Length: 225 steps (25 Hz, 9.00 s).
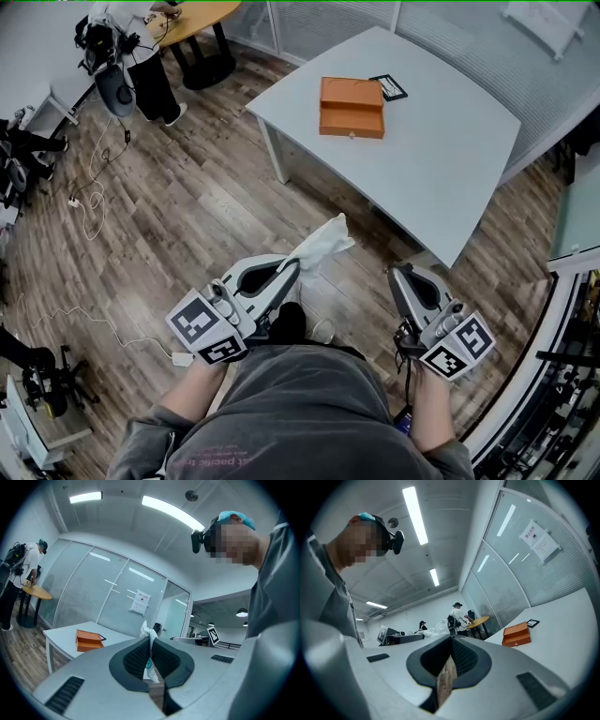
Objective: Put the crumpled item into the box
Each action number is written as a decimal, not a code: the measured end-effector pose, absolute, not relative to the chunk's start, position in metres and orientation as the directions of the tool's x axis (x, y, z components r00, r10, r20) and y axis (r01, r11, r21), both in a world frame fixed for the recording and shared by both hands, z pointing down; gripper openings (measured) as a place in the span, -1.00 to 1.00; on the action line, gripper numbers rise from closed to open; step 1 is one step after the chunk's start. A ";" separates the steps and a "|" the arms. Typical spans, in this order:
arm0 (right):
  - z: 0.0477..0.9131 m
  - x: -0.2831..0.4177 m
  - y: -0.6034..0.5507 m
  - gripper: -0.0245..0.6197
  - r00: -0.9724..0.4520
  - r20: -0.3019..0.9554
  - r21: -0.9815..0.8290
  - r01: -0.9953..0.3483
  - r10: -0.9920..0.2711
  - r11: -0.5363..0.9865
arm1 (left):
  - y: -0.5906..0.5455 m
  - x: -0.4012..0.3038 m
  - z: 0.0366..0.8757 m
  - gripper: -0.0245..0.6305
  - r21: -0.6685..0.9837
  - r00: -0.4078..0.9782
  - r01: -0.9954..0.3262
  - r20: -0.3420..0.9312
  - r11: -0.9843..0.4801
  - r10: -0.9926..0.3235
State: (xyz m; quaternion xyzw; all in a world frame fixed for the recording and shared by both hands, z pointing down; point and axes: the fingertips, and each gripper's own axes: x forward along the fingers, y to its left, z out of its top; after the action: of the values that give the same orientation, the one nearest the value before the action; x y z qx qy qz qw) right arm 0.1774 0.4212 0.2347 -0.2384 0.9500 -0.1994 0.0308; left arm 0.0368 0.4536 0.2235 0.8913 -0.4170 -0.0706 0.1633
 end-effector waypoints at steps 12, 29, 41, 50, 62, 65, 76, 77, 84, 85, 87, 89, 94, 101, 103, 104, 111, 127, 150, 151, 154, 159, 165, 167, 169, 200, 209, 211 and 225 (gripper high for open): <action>0.245 0.134 0.361 -0.93 -0.885 0.066 -0.407 -0.446 -0.461 0.797 | 0.388 -0.004 0.238 -0.88 0.386 0.650 -0.705 0.016 -0.595 -0.760; 0.267 0.086 0.289 -0.93 -0.870 0.101 -0.420 -0.477 -0.483 0.772 | 0.307 -0.044 0.262 -0.88 0.422 0.686 -0.666 0.022 -0.615 -0.728; 0.262 0.023 0.236 -0.93 -0.858 0.133 -0.416 -0.503 -0.497 0.757 | 0.251 -0.106 0.258 -0.88 0.457 0.701 -0.638 0.011 -0.619 -0.714; 0.259 -0.009 0.200 -0.93 -0.838 0.138 -0.408 -0.534 -0.528 0.740 | 0.213 -0.140 0.258 -0.88 0.452 0.723 -0.618 0.007 -0.643 -0.691; 0.270 -0.029 0.152 -0.93 -0.819 0.146 -0.415 -0.560 -0.555 0.717 | 0.163 -0.164 0.271 -0.88 0.456 0.738 -0.604 0.013 -0.653 -0.674; 0.270 -0.032 0.146 -0.93 -0.817 0.148 -0.417 -0.563 -0.558 0.714 | 0.157 -0.167 0.272 -0.88 0.459 0.742 -0.600 0.015 -0.655 -0.670; 0.270 -0.029 0.139 -0.93 -0.810 0.144 -0.416 -0.571 -0.569 0.708 | 0.151 -0.168 0.273 -0.88 0.455 0.744 -0.601 0.020 -0.657 -0.668; 0.270 -0.028 0.134 -0.93 -0.812 0.141 -0.416 -0.568 -0.567 0.710 | 0.147 -0.166 0.274 -0.88 0.453 0.743 -0.603 0.021 -0.656 -0.669; 0.276 -0.019 0.094 -0.93 -0.821 0.130 -0.432 -0.551 -0.555 0.714 | 0.109 -0.154 0.275 -0.88 0.441 0.738 -0.616 0.036 -0.652 -0.673; 0.277 -0.018 0.089 -0.93 -0.823 0.130 -0.435 -0.548 -0.553 0.714 | 0.104 -0.152 0.275 -0.88 0.441 0.737 -0.619 0.039 -0.650 -0.675; 0.278 -0.015 0.077 -0.93 -0.828 0.128 -0.442 -0.541 -0.546 0.716 | 0.092 -0.149 0.275 -0.88 0.442 0.733 -0.624 0.046 -0.644 -0.679; 0.280 -0.013 0.066 -0.93 -0.832 0.129 -0.449 -0.534 -0.539 0.717 | 0.082 -0.145 0.277 -0.88 0.445 0.730 -0.629 0.054 -0.638 -0.682; 0.285 -0.002 0.034 -0.93 -0.849 0.133 -0.469 -0.508 -0.511 0.722 | 0.045 -0.128 0.280 -0.88 0.445 0.721 -0.642 0.073 -0.625 -0.689; 0.289 0.015 -0.008 -0.93 -0.877 0.138 -0.491 -0.465 -0.461 0.737 | -0.005 -0.099 0.276 -0.88 0.441 0.704 -0.660 0.081 -0.608 -0.705; 0.290 0.021 -0.019 -0.93 -0.882 0.138 -0.496 -0.456 -0.451 0.739 | -0.017 -0.091 0.276 -0.88 0.442 0.700 -0.665 0.087 -0.602 -0.709; 0.291 0.025 -0.025 -0.93 -0.883 0.137 -0.499 -0.452 -0.448 0.739 | -0.023 -0.087 0.277 -0.88 0.442 0.698 -0.667 0.090 -0.600 -0.710; 0.292 0.051 -0.059 -0.93 -0.884 0.126 -0.495 -0.449 -0.450 0.744 | -0.057 -0.061 0.281 -0.88 0.434 0.698 -0.674 0.109 -0.597 -0.708; 0.305 0.103 -0.110 -0.93 -0.870 0.115 -0.502 -0.468 -0.480 0.728 | -0.107 -0.020 0.292 -0.88 0.428 0.694 -0.687 0.148 -0.587 -0.704; 0.334 0.096 -0.133 -0.93 -0.767 0.196 -0.518 -0.610 -0.611 0.600 | -0.152 -0.029 0.357 -0.88 0.501 0.806 -0.573 0.205 -0.648 -0.555; 0.335 0.097 -0.133 -0.93 -0.761 0.202 -0.518 -0.618 -0.617 0.592 | -0.154 -0.028 0.360 -0.88 0.504 0.812 -0.567 0.206 -0.652 -0.546; 0.340 0.097 -0.134 -0.93 -0.747 0.220 -0.519 -0.635 -0.628 0.573 | -0.160 -0.025 0.371 -0.88 0.515 0.825 -0.550 0.213 -0.657 -0.524; 0.350 0.090 -0.135 -0.93 -0.734 0.245 -0.521 -0.651 -0.634 0.552 | -0.166 -0.024 0.395 -0.88 0.537 0.841 -0.530 0.233 -0.656 -0.489; 0.358 0.088 -0.135 -0.93 -0.722 0.268 -0.523 -0.665 -0.638 0.533 | -0.166 -0.018 0.419 -0.88 0.557 0.855 -0.512 0.255 -0.654 -0.452; 0.364 0.087 -0.135 -0.93 -0.719 0.278 -0.527 -0.669 -0.637 0.525 | -0.167 -0.015 0.429 -0.88 0.565 0.858 -0.507 0.260 -0.651 -0.443; 0.370 0.088 -0.136 -0.93 -0.716 0.285 -0.532 -0.671 -0.637 0.516 | -0.167 -0.012 0.438 -0.88 0.568 0.860 -0.505 0.266 -0.650 -0.435; 0.421 0.098 -0.129 -0.93 -0.717 0.356 -0.587 -0.671 -0.599 0.453 | -0.163 0.024 0.544 -0.88 0.612 0.847 -0.530 0.418 -0.587 -0.329; 0.425 0.105 -0.131 -0.93 -0.716 0.365 -0.599 -0.670 -0.595 0.439 | -0.164 0.028 0.557 -0.88 0.620 0.826 -0.560 0.472 -0.550 -0.309; 0.427 0.105 -0.133 -0.93 -0.716 0.366 -0.601 -0.670 -0.595 0.436 | -0.165 0.027 0.561 -0.88 0.619 0.819 -0.569 0.489 -0.542 -0.301; 0.435 0.107 -0.140 -0.93 -0.725 0.362 -0.619 -0.657 -0.586 0.431 | -0.171 0.024 0.586 -0.88 0.591 0.757 -0.641 0.592 -0.490 -0.277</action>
State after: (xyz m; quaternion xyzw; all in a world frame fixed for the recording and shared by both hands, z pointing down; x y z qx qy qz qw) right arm 0.1066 -0.1400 0.4353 -0.3681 0.8445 -0.3863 -0.0459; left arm 0.0244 -0.1713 0.5861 0.8359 -0.2746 0.2145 0.4240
